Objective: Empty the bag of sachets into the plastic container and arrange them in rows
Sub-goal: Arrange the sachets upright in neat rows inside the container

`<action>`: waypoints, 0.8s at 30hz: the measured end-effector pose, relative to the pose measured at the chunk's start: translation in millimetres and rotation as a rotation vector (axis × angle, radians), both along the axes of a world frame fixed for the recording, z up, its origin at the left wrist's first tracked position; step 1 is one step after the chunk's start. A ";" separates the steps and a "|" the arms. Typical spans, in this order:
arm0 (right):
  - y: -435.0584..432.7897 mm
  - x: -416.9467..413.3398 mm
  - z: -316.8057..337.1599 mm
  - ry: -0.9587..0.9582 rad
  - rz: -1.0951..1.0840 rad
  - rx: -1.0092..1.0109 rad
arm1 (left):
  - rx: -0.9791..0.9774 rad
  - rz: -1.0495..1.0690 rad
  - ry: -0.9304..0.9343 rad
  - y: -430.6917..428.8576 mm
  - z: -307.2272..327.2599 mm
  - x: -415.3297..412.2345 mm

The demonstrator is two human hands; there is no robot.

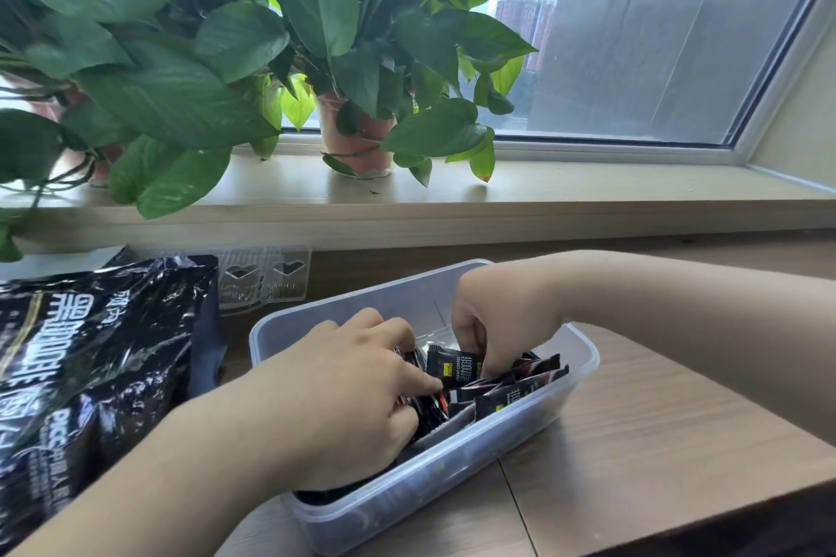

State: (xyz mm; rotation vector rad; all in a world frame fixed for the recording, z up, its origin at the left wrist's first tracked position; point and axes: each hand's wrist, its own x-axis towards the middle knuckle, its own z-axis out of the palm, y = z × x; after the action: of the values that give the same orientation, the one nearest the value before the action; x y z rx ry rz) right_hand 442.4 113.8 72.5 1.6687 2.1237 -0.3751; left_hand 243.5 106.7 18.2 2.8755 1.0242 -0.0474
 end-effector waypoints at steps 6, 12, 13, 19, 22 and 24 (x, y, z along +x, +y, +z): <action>-4.5 -4.2 -1.1 0.018 -0.042 -0.011 | 0.006 -0.002 -0.018 -0.3 1.4 -1.1; -9.3 -9.1 -1.3 0.020 -0.052 -0.027 | -0.011 -0.005 -0.028 0.2 2.3 -2.6; -9.3 -9.4 0.4 0.030 -0.068 -0.034 | -0.011 -0.007 -0.027 0.3 2.3 -2.7; -9.5 -9.2 2.9 0.080 -0.123 -0.008 | -0.006 -0.019 -0.022 0.0 4.1 -3.2; -10.3 -7.2 10.6 0.122 -0.149 0.161 | 0.000 -0.032 -0.016 -2.2 6.2 -4.1; -10.2 -3.3 16.1 0.186 -0.174 0.248 | 0.001 -0.042 -0.005 -3.0 7.6 -4.9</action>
State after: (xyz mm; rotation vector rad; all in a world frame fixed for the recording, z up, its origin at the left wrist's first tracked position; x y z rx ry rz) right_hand 439.0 103.6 88.5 2.0395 2.2394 -0.3413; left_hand 238.6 103.7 25.8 2.8964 0.9633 -0.0424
